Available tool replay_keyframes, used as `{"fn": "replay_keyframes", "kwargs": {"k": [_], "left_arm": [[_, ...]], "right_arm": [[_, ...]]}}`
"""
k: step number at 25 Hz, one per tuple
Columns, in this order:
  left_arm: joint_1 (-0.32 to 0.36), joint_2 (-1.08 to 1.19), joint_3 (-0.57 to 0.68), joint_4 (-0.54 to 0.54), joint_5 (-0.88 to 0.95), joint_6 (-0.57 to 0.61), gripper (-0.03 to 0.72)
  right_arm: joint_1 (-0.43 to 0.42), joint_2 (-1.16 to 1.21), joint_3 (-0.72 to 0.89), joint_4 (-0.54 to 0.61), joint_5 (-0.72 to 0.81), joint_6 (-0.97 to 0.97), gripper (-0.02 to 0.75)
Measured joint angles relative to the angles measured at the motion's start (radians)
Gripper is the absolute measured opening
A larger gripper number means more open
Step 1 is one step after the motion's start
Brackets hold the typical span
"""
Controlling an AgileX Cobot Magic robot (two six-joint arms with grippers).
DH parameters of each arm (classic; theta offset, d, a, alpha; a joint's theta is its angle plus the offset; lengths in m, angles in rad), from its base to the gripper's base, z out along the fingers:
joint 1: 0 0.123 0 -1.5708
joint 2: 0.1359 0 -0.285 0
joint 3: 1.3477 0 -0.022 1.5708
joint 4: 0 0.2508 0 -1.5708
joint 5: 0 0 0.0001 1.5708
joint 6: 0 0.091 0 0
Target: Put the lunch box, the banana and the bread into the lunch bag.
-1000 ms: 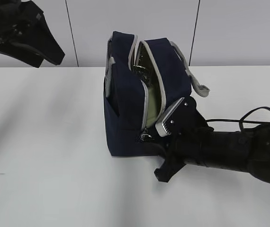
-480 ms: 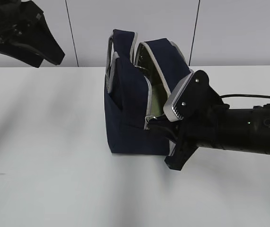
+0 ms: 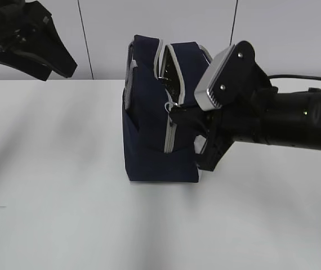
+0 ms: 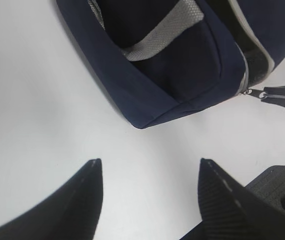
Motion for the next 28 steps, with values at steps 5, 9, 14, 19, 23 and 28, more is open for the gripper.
{"fn": "replay_keyframes", "kwargs": {"k": [5,9,14,19,23,28], "left_arm": [[0.000,0.000,0.000,0.000,0.000,0.000,0.433],[0.000,0.000,0.000,0.000,0.000,0.000,0.433],[0.000,0.000,0.000,0.000,0.000,0.000,0.433],[0.000,0.000,0.005,0.000,-0.002,0.007,0.433],[0.000,0.000,0.085,-0.058,-0.061,0.108,0.433],[0.000,0.000,0.258,-0.193,-0.212,0.299,0.433]], "right_arm": [[0.000,0.000,-0.105,-0.075,0.041,0.127,0.006],[0.000,0.000,-0.195,-0.265,0.071,0.326,0.006],[0.000,0.049,-0.312,-0.612,0.022,0.703,0.006],[0.000,0.077,-0.365,-0.738,-0.022,0.833,0.006],[0.000,0.077,-0.371,-0.742,-0.022,0.877,0.006],[0.000,0.077,-0.371,-0.744,-0.022,0.930,0.006]]}}
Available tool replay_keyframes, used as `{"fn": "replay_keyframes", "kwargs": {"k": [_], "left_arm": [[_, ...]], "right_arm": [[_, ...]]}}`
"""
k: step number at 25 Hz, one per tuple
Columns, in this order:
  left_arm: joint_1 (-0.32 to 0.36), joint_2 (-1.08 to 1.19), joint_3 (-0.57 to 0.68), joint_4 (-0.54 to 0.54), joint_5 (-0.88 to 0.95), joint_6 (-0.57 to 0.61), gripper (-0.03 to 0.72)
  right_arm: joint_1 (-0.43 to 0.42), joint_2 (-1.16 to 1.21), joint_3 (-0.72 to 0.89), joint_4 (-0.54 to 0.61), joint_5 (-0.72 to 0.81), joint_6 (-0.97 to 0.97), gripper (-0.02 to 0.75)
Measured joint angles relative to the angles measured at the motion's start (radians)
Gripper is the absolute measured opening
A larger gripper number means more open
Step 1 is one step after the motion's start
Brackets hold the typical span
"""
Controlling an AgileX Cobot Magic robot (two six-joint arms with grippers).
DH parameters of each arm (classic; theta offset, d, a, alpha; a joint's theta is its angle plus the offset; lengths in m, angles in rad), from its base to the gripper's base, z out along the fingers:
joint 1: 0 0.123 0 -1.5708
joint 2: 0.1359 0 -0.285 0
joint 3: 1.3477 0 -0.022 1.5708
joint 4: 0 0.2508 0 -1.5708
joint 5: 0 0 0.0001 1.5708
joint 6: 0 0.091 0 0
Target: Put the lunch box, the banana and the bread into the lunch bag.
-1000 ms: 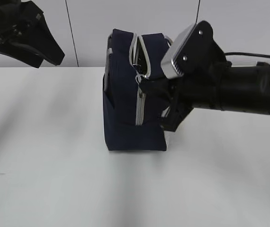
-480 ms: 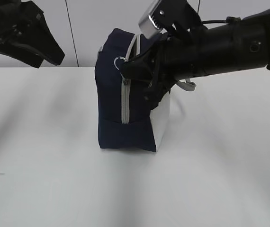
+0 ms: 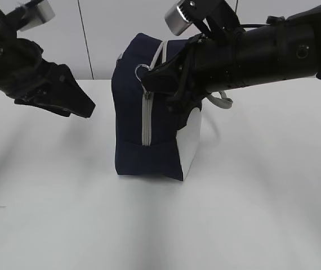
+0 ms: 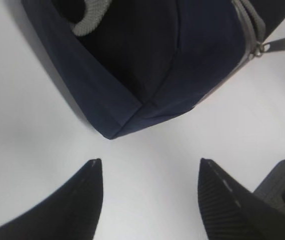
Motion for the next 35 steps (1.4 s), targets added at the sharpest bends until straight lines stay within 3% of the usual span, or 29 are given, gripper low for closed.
{"fn": "replay_keyframes", "kwargs": {"k": [7,12,22,27,30,35], "left_arm": [[-0.008,0.000,0.124,-0.276,-0.186,0.345,0.433],[-0.055,0.000,0.163,-0.380,-0.293,0.541,0.433],[-0.080,0.034,0.173,-0.423,-0.443,0.619,0.433],[-0.080,0.053,0.173,-0.525,-0.457,0.715,0.424],[-0.080,0.062,0.173,-0.570,-0.460,0.740,0.330],[-0.080,0.091,0.173,-0.587,-0.430,0.748,0.034]], "right_arm": [[0.000,0.000,0.000,0.004,0.008,0.022,0.006],[0.000,0.010,-0.006,0.036,0.017,0.023,0.006],[0.000,0.052,-0.074,0.045,0.017,0.066,0.006],[0.000,0.053,-0.074,0.047,0.017,0.071,0.006],[0.000,0.053,-0.076,0.053,0.017,0.071,0.006],[0.000,0.053,-0.076,0.071,0.017,0.071,0.006]]}}
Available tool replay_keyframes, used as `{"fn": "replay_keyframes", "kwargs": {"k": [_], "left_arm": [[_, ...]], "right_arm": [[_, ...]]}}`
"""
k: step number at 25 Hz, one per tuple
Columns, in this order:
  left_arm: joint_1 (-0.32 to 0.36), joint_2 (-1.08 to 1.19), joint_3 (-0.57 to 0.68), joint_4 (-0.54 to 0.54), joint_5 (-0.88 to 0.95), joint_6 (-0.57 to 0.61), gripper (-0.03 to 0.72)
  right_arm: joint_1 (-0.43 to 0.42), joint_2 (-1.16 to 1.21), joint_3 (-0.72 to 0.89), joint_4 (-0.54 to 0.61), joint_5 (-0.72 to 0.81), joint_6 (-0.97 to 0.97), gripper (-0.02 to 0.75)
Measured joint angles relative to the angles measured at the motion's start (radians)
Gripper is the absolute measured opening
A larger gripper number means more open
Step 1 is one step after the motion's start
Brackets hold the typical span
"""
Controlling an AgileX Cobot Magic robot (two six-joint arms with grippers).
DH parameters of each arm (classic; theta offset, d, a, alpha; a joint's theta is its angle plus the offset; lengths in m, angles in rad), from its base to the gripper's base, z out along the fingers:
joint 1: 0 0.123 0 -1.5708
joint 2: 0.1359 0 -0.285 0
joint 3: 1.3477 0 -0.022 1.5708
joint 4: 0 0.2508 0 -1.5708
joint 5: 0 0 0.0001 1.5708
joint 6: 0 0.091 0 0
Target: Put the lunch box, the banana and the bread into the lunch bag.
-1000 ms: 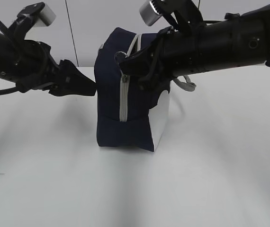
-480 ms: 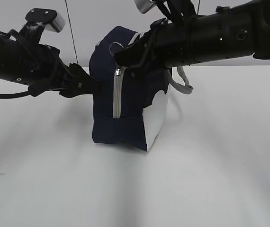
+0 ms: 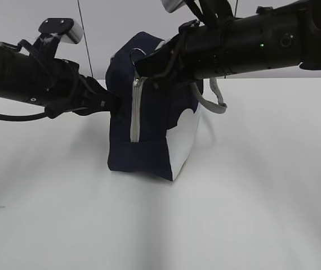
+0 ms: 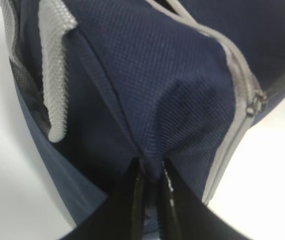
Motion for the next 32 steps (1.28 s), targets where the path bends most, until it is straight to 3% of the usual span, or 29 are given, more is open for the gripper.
{"fn": "replay_keyframes", "kwargs": {"k": [3,12,23,32], "left_arm": [[0.000,0.002,0.000,-0.002,0.018,0.000,-0.004],[0.000,0.008,-0.002,-0.008,0.066,0.000,-0.007],[0.000,0.008,-0.003,0.048,0.136,-0.025,-0.007],[0.000,0.008,-0.006,0.074,0.132,-0.052,-0.005]], "right_arm": [[0.000,0.000,-0.002,0.015,0.004,0.000,0.006],[0.000,0.009,-0.066,0.049,0.116,0.035,0.006],[-0.019,0.157,-0.249,0.054,0.143,0.164,0.006],[-0.106,0.209,-0.368,-0.082,0.038,0.373,0.006]]}}
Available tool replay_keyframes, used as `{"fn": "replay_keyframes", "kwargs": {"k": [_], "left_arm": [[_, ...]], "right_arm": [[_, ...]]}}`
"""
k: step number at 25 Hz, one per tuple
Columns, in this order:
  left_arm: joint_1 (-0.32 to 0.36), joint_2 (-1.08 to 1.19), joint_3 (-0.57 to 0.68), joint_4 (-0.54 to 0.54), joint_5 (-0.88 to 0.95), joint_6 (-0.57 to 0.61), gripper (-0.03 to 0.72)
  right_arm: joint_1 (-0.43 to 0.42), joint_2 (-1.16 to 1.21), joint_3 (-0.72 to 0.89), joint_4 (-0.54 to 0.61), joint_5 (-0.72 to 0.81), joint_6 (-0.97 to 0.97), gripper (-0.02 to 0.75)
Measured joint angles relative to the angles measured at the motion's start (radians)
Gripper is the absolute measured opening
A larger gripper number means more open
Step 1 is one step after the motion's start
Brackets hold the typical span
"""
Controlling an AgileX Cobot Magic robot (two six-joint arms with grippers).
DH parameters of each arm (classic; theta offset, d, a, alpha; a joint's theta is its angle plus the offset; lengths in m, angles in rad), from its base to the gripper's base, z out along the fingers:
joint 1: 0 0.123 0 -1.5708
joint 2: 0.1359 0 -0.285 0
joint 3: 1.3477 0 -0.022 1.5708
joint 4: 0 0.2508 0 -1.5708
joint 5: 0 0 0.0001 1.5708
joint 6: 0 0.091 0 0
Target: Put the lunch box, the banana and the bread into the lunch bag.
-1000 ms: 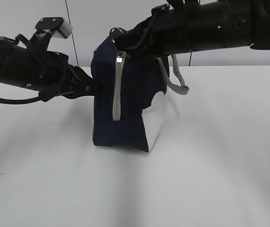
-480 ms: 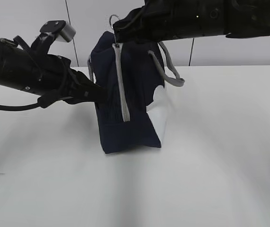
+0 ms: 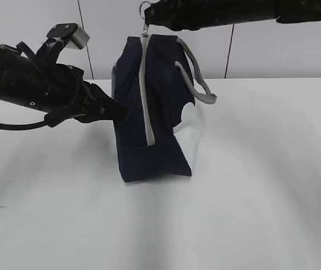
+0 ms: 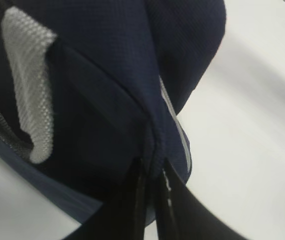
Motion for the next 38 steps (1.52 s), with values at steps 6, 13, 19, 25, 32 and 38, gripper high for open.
{"fn": "replay_keyframes", "kwargs": {"k": [6,13,19,25,32,38], "left_arm": [[0.000,0.000,0.000,0.036,0.015,-0.011,-0.001],[0.000,0.000,0.002,0.083,0.034,-0.025,0.003],[0.000,0.000,0.002,0.124,0.052,-0.025,0.008],[0.000,0.000,0.004,0.148,0.062,-0.025,0.013],[0.000,0.000,0.004,0.181,0.070,-0.027,0.018],[0.000,0.000,0.004,0.182,0.066,-0.027,0.025]], "right_arm": [[-0.023,0.000,-0.028,-0.039,-0.024,0.035,0.006],[-0.032,0.059,-0.084,-0.049,-0.024,0.038,0.006],[-0.035,0.144,-0.179,-0.047,-0.022,0.048,0.006],[-0.039,0.256,-0.300,-0.077,-0.016,0.124,0.006],[-0.065,0.393,-0.443,-0.126,-0.035,0.249,0.006],[-0.121,0.479,-0.483,-0.121,-0.106,0.324,0.006]]}}
